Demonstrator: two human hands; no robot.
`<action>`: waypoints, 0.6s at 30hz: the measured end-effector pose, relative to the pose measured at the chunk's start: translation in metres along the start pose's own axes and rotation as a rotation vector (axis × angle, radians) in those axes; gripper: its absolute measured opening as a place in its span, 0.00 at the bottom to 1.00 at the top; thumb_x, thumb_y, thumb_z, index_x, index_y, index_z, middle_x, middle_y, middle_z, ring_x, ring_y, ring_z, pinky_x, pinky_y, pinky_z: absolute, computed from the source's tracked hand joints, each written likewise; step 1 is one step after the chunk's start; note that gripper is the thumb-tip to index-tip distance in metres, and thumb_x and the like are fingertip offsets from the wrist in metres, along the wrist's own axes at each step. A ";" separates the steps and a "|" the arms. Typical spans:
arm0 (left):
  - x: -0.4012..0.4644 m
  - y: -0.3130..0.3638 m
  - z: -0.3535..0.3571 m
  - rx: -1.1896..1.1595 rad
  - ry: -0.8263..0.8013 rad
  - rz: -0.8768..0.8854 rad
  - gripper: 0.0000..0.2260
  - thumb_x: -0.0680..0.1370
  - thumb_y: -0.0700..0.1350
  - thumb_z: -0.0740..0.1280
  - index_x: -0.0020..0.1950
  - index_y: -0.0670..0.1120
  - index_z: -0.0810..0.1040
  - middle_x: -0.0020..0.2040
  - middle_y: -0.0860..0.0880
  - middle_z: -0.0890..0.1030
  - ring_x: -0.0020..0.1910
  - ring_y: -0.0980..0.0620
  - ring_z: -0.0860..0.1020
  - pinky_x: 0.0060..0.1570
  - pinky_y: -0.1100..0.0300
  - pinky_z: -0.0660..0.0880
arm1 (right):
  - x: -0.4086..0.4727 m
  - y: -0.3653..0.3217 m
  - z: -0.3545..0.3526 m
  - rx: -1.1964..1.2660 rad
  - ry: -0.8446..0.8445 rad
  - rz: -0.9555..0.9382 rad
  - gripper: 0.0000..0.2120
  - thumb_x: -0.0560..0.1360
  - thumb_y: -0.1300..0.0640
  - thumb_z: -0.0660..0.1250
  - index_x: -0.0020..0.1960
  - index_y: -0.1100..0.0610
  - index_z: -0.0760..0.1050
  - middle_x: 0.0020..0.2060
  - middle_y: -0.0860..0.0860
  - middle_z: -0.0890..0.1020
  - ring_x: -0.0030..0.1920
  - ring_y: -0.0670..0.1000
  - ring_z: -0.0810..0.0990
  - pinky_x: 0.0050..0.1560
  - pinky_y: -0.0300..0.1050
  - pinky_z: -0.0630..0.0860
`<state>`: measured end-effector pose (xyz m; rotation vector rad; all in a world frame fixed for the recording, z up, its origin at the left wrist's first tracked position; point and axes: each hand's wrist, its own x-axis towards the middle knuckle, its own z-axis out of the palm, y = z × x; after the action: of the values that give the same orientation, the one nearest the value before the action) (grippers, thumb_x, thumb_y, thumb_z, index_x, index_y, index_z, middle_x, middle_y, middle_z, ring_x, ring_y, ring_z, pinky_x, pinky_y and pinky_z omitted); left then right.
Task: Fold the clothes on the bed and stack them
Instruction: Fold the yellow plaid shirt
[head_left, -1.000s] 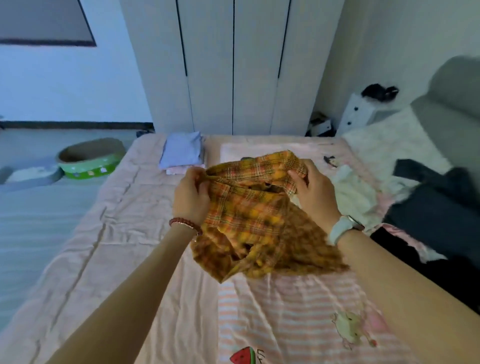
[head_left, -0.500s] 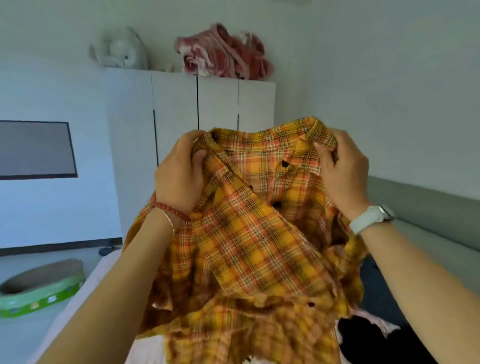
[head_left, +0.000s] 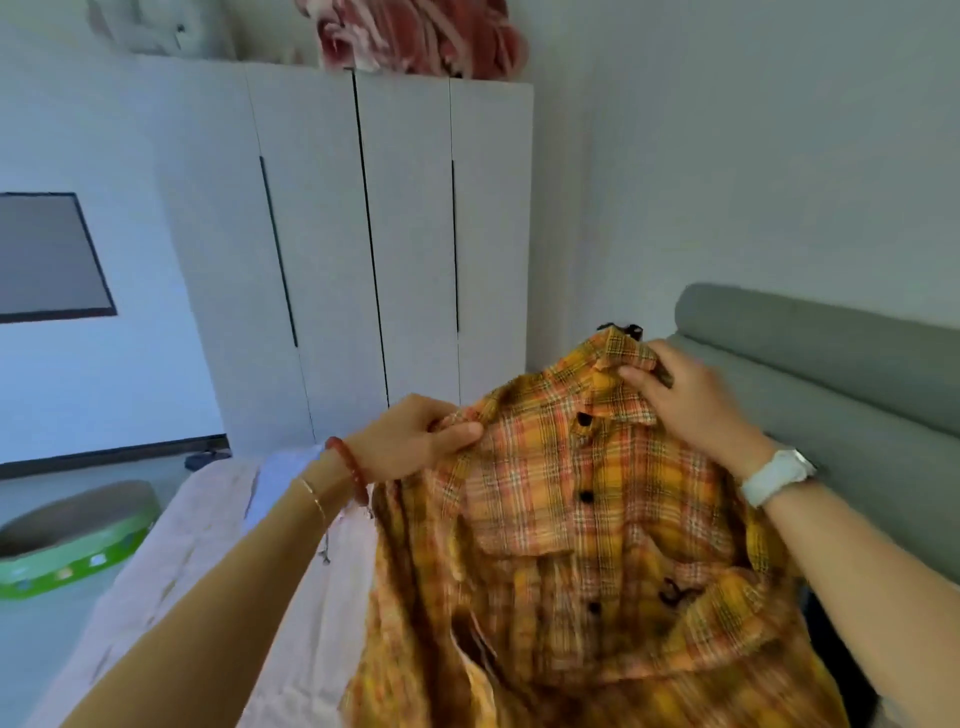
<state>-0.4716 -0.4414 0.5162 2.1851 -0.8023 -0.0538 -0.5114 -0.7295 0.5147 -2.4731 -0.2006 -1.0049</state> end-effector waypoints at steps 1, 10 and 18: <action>0.014 -0.015 0.013 0.011 0.023 -0.032 0.17 0.78 0.50 0.62 0.32 0.45 0.68 0.27 0.54 0.67 0.24 0.62 0.65 0.27 0.71 0.63 | -0.001 0.017 0.014 -0.004 -0.046 0.023 0.14 0.76 0.47 0.62 0.52 0.57 0.75 0.32 0.48 0.76 0.31 0.47 0.74 0.32 0.40 0.69; 0.184 -0.163 0.127 -0.015 0.394 -0.558 0.23 0.78 0.56 0.59 0.69 0.44 0.65 0.65 0.41 0.70 0.64 0.41 0.69 0.63 0.49 0.67 | 0.025 0.153 0.211 -0.293 -0.307 0.390 0.27 0.79 0.49 0.58 0.74 0.55 0.55 0.67 0.59 0.67 0.65 0.61 0.67 0.60 0.57 0.66; 0.049 -0.327 0.301 0.124 0.018 -0.954 0.19 0.78 0.49 0.61 0.67 0.41 0.70 0.64 0.37 0.72 0.61 0.39 0.71 0.61 0.50 0.68 | -0.198 0.196 0.334 0.055 -0.829 0.524 0.21 0.81 0.52 0.54 0.73 0.55 0.60 0.69 0.52 0.65 0.66 0.52 0.67 0.61 0.46 0.69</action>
<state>-0.3455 -0.5109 0.0926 2.4862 0.3118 -0.4640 -0.3873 -0.7395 0.0977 -2.5361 0.1625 0.2546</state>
